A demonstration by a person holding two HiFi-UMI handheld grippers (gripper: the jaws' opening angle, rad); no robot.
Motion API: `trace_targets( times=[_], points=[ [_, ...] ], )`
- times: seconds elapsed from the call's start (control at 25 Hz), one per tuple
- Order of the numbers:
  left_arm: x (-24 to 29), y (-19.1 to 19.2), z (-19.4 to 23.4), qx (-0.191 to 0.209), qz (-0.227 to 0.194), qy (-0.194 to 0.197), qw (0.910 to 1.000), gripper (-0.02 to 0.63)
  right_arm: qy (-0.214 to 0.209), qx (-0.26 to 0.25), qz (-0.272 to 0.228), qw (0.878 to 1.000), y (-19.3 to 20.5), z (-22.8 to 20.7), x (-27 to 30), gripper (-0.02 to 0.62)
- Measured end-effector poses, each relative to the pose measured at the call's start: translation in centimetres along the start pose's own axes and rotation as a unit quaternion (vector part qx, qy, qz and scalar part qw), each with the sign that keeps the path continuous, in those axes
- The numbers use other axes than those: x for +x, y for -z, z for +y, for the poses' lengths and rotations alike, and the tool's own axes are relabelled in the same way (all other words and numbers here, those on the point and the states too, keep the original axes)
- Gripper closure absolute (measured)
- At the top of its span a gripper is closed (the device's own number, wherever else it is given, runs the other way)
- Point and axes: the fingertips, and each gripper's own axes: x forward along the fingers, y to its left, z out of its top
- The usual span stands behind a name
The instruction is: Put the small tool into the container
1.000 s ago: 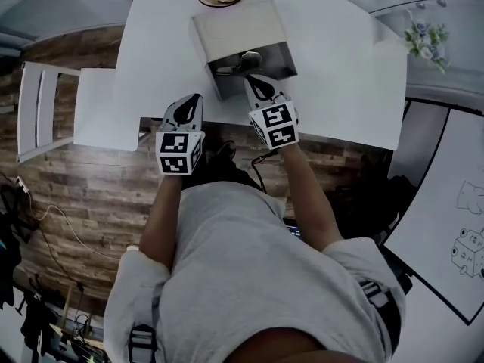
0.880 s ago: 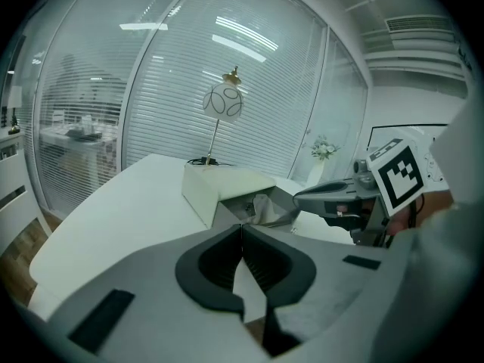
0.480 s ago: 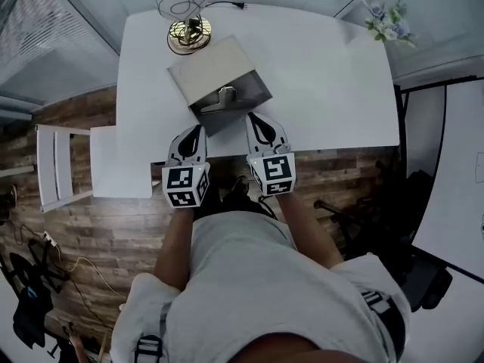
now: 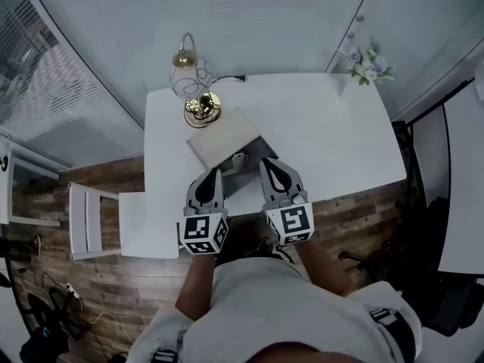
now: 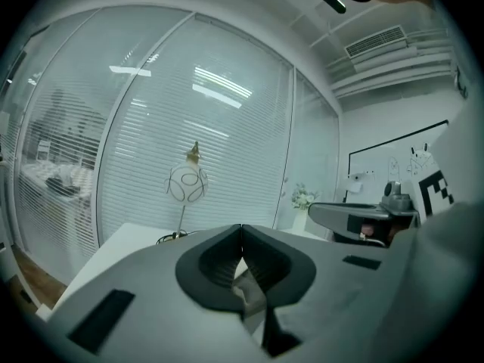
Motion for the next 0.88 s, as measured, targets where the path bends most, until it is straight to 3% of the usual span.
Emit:
trace_targets(
  times=[0.24,0.88],
  points=[
    [-0.3,-5.3,0.1,0.027,-0.053,-0.001,0.9982,0.581,0.02,-0.018,-0.048,0.998,-4.2,-1.6,-0.4,0.569],
    [-2.1,-6.3,1.9,0.033,-0.057,-0.032,0.9973,0.581,-0.005,-0.004,-0.062,0.998,-5.3,-0.7,0.6,0.569]
  ],
)
